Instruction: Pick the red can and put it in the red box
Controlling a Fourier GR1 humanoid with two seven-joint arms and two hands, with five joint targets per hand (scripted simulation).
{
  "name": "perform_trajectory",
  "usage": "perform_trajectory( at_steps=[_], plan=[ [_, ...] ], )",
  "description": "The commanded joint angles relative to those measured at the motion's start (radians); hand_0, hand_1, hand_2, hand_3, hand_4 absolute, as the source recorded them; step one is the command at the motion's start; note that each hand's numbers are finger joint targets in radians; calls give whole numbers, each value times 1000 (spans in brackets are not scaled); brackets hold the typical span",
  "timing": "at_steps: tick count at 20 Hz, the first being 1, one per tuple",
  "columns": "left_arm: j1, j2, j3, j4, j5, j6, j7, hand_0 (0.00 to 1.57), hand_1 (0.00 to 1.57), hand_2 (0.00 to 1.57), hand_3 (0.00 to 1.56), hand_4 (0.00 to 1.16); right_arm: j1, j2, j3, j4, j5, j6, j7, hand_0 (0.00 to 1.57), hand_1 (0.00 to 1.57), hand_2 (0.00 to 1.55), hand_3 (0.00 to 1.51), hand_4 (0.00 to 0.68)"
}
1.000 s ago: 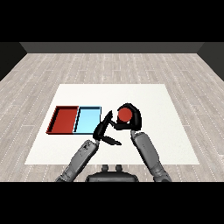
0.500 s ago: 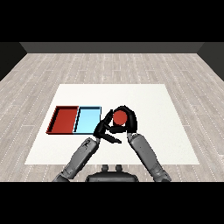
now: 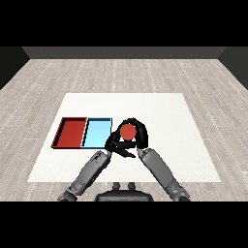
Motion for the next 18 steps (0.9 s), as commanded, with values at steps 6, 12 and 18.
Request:
perform_trajectory(
  at_steps=[6,12,18],
  plan=[
    [-5,-12,-95,-59,9,110,10,0,0,0,0,0,-23,10,35,-40,-26,-18,46,1571,1571,1482,1404,658],
    [14,-12,-4,-16,10,282,18,1571,1571,1571,1539,1122,-47,10,59,41,-64,-63,-28,1571,1571,1474,1405,624],
    [-41,-12,-54,33,56,328,16,1571,1571,1571,1497,1123,11,10,101,25,-88,-70,-89,1571,1571,1473,1403,632]
  ],
)
